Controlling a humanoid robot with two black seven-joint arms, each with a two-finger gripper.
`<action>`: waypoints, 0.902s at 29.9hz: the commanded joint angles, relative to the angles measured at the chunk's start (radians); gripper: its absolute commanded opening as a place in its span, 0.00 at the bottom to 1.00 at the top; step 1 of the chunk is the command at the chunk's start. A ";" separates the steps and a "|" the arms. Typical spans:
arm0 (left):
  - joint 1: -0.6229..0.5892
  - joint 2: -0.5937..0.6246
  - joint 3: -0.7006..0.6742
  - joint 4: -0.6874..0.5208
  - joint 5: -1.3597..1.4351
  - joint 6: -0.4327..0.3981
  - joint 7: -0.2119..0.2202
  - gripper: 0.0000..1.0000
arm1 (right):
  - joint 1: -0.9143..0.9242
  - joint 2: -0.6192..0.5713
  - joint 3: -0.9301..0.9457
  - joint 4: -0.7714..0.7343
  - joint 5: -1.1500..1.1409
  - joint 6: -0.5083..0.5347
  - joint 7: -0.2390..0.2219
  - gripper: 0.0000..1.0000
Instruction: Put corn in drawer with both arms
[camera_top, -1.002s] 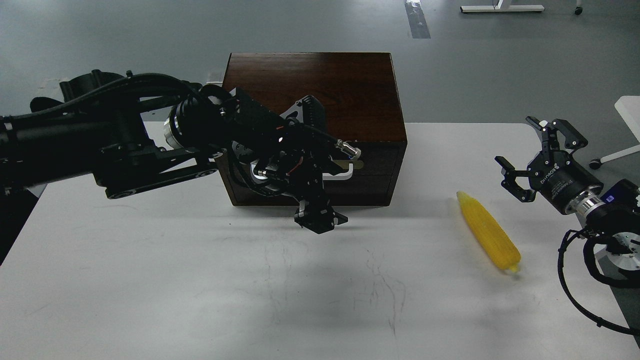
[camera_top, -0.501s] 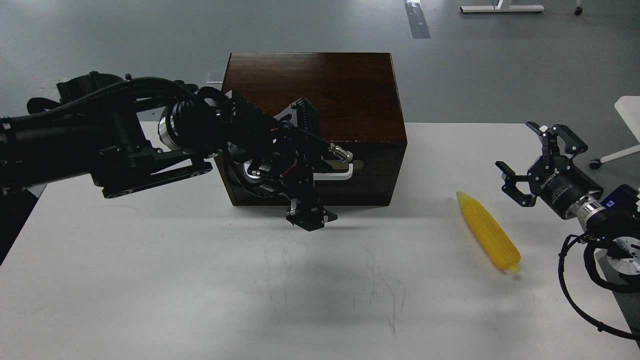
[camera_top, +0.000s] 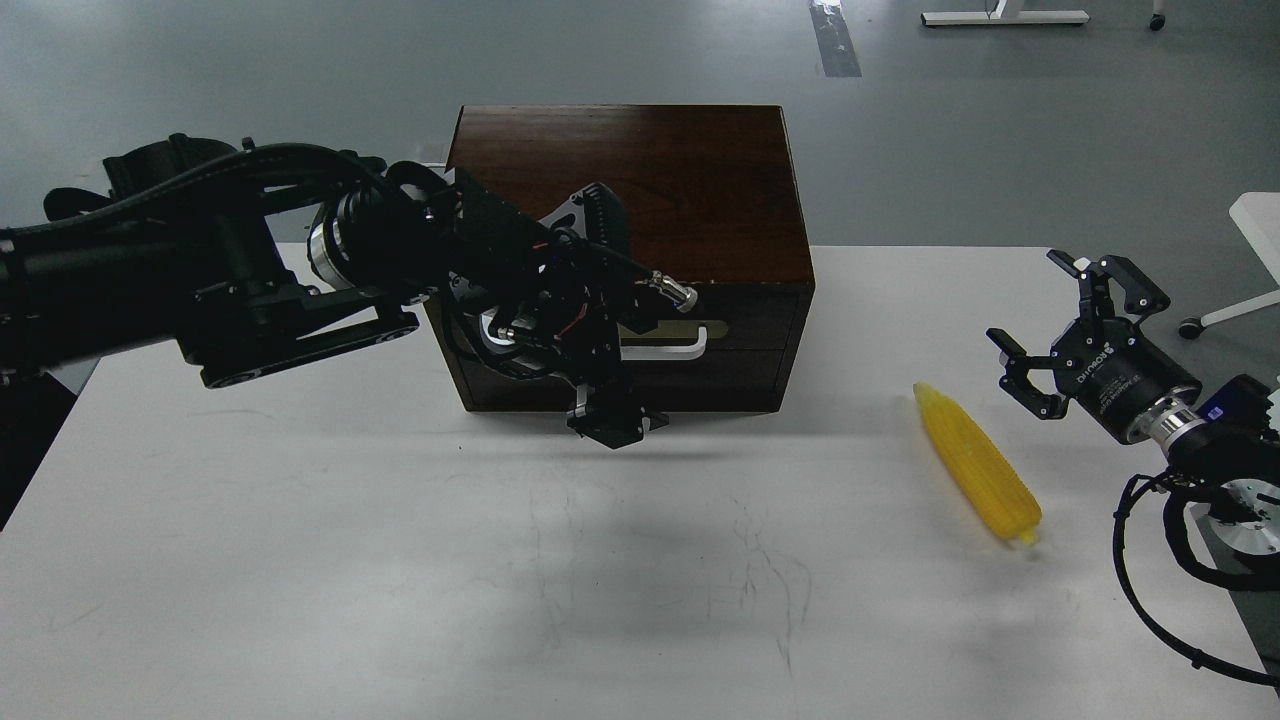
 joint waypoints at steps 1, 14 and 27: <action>0.007 0.002 0.007 0.003 0.002 0.000 0.000 0.98 | 0.000 0.000 0.003 -0.001 0.000 0.000 0.000 0.99; 0.008 0.007 0.028 0.028 0.022 0.000 0.000 0.98 | 0.001 -0.003 0.003 -0.003 0.000 0.000 0.000 0.99; -0.002 0.002 0.096 0.026 0.023 0.000 0.000 0.98 | 0.000 0.003 0.003 -0.009 -0.002 0.000 0.000 0.99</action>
